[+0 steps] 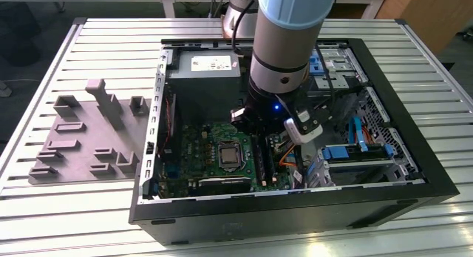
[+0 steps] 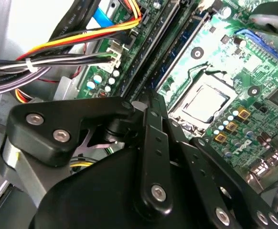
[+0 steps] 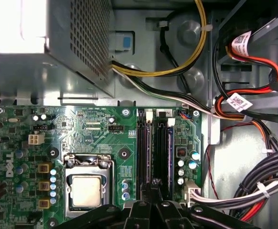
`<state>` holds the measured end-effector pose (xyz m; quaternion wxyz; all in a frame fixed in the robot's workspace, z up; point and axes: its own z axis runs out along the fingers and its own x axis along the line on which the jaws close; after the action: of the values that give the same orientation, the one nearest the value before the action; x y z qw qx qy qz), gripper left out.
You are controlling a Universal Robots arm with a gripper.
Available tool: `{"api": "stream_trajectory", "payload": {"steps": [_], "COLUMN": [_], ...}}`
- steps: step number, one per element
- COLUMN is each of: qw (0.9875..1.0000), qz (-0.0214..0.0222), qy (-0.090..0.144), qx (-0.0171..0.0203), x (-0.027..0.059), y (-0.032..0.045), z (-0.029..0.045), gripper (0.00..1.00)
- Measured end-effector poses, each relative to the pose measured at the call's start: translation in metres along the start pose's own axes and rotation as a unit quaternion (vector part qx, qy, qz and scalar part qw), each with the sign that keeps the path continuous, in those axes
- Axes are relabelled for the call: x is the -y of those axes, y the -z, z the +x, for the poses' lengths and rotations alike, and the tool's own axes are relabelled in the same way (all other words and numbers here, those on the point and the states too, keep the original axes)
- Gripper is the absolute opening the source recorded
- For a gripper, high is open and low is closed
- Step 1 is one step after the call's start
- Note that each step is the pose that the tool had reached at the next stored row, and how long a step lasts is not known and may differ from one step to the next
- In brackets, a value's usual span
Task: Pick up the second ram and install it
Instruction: 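Press down the second ram until it locks into place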
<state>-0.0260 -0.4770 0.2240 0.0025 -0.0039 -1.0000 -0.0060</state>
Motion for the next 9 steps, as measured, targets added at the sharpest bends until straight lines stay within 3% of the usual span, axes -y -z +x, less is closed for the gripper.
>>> {"api": "stream_trajectory", "payload": {"steps": [9], "qw": [1.0], "qz": [0.0001], "qy": [0.0], "qx": [-0.0001], "x": [0.0002], "y": [-0.0078], "z": [0.0], "gripper": [0.11]}}
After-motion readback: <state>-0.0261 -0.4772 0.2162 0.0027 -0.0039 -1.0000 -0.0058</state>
